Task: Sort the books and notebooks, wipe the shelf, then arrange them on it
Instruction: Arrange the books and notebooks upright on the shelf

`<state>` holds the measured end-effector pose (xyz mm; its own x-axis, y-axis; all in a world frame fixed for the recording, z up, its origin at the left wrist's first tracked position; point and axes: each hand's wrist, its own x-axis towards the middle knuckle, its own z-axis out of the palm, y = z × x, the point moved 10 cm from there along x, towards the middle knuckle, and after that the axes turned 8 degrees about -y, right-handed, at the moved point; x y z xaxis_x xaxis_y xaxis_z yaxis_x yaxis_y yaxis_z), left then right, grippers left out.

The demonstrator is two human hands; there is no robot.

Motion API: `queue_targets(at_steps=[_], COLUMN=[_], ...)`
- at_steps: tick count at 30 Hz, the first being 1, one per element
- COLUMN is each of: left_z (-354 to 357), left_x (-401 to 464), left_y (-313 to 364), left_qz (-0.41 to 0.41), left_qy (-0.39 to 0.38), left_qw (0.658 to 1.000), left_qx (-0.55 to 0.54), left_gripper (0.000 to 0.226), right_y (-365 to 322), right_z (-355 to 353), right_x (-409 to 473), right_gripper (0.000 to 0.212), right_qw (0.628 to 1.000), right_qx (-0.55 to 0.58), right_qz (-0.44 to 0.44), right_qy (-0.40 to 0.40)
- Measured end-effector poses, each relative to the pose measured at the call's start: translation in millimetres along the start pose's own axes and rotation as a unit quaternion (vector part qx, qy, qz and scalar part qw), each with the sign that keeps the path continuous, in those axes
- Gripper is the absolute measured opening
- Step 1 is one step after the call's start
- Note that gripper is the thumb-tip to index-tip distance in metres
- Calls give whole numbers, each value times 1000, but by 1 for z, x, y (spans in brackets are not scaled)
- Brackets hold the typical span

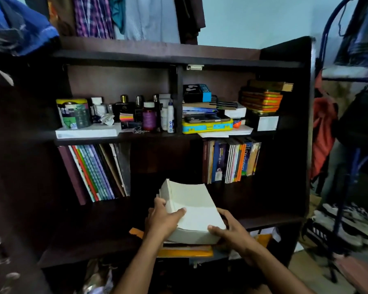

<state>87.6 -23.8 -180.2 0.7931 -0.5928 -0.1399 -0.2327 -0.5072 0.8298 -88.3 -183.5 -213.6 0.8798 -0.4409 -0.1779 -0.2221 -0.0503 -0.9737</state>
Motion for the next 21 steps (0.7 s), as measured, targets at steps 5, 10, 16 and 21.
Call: queue_targets(at_steps=[5, 10, 16, 21], left_z=[13, 12, 10, 6], left_x=[7, 4, 22, 31], left_y=[-1, -3, -16, -14], left_qz=[39, 69, 31, 30], left_qy=[-37, -51, -69, -19], left_qw=[990, 988, 989, 976], left_qx=[130, 130, -130, -214], left_gripper=[72, 65, 73, 88], right_y=[9, 13, 24, 37], right_z=[-1, 2, -1, -4], right_x=[5, 1, -1, -2], right_gripper=[55, 48, 49, 47], right_qw=[997, 989, 982, 968], right_qx=[65, 112, 171, 244], right_qz=[9, -9, 5, 7], right_qy=[51, 95, 77, 55])
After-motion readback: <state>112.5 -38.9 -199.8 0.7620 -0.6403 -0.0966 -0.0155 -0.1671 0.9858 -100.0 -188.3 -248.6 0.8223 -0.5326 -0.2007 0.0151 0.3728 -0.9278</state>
